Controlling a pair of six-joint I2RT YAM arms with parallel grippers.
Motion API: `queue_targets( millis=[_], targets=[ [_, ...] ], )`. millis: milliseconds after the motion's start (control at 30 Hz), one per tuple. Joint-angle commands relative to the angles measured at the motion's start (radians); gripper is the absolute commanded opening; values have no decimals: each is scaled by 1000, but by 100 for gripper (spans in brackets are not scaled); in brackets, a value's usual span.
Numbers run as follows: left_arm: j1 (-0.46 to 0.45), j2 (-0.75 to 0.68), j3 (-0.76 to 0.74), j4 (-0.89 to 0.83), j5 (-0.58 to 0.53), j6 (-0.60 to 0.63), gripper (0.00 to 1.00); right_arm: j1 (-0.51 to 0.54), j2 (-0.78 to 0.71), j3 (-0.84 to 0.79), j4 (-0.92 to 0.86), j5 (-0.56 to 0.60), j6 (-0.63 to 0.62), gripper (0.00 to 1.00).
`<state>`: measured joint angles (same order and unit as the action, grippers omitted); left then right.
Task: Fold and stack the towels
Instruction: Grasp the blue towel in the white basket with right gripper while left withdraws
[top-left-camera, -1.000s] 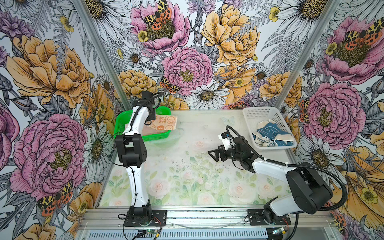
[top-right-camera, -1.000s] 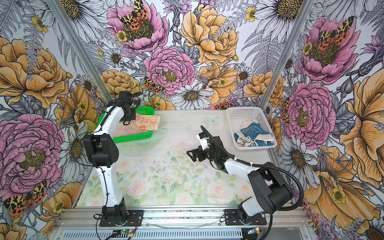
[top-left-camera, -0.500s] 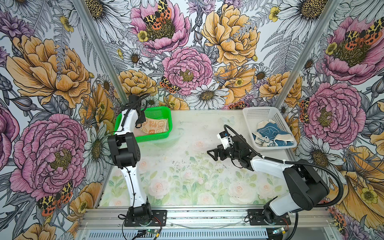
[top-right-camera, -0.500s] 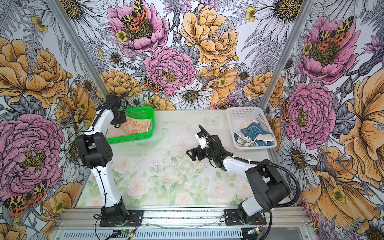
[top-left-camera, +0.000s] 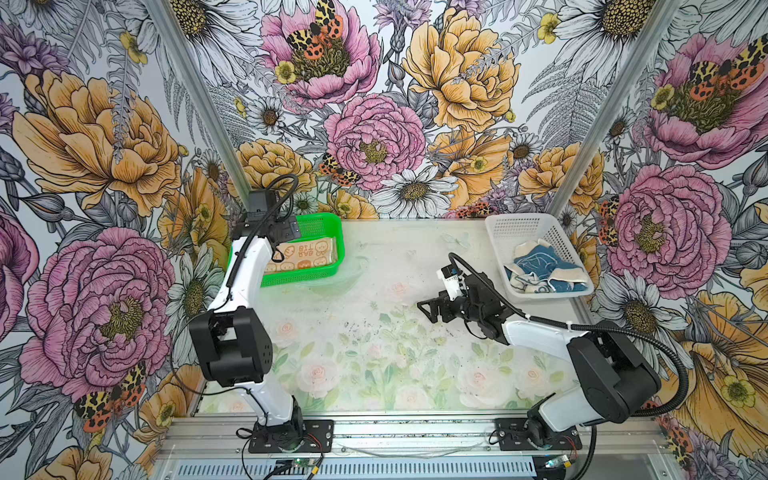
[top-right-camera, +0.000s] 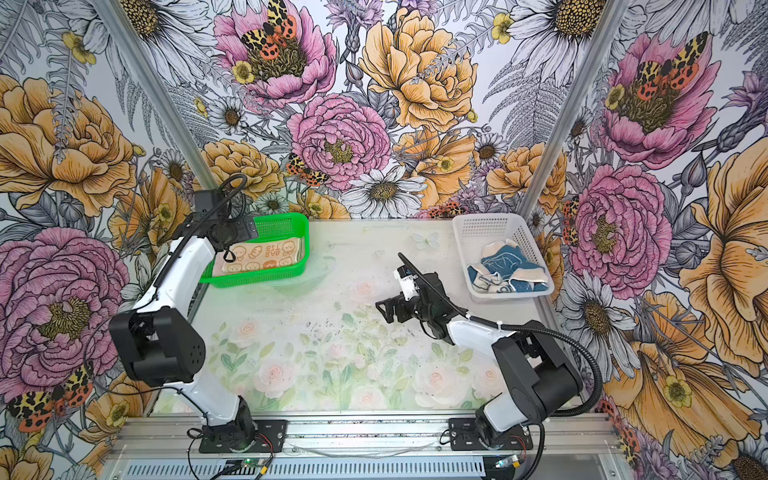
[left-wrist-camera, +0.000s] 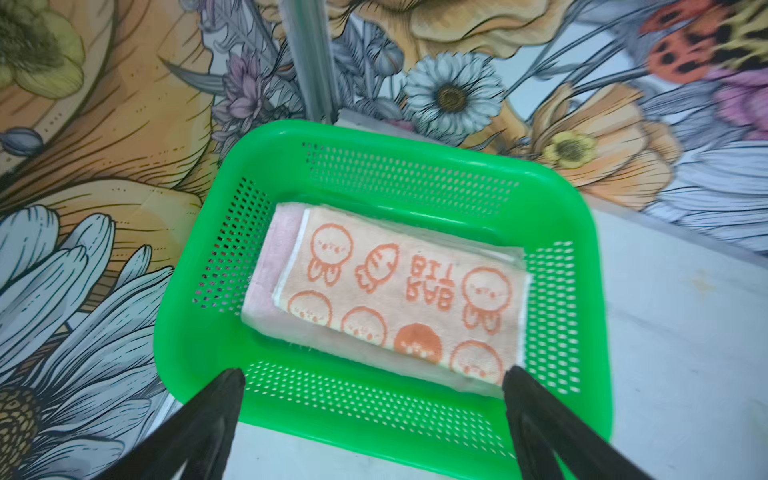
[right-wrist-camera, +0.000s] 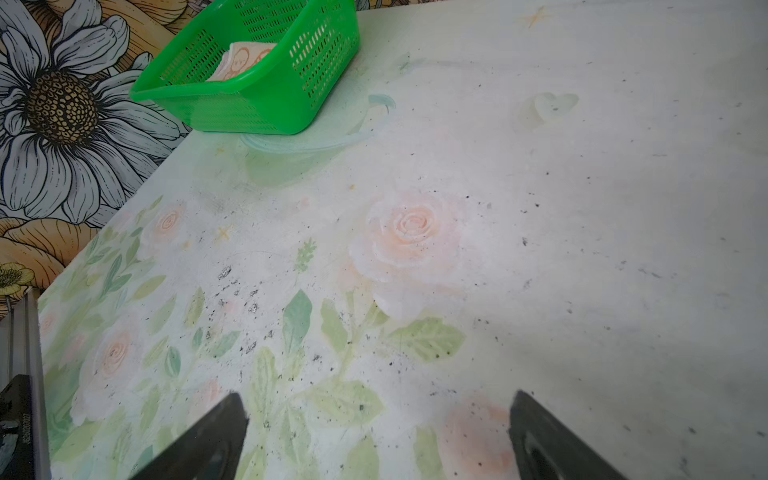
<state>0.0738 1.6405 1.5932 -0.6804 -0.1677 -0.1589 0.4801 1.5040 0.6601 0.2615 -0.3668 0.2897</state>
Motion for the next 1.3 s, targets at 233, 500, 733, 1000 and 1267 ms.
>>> queue_targets(
  millis=[233, 500, 733, 1000, 1267],
  targets=[
    [-407, -171, -305, 302, 247, 222, 99, -15, -74, -60, 60, 115, -47, 99],
    [-427, -255, -353, 410, 534, 213, 99, -94, -154, 11, -149, 309, 36, 99],
    [-566, -247, -384, 426, 551, 300, 99, -291, -212, 267, -485, 488, 89, 99],
    [-661, -266, -407, 443, 529, 335, 99, -639, -125, 412, -638, 503, 113, 97],
    [-726, -253, -413, 441, 517, 351, 99, -727, 145, 618, -749, 565, 44, 96]
  ],
)
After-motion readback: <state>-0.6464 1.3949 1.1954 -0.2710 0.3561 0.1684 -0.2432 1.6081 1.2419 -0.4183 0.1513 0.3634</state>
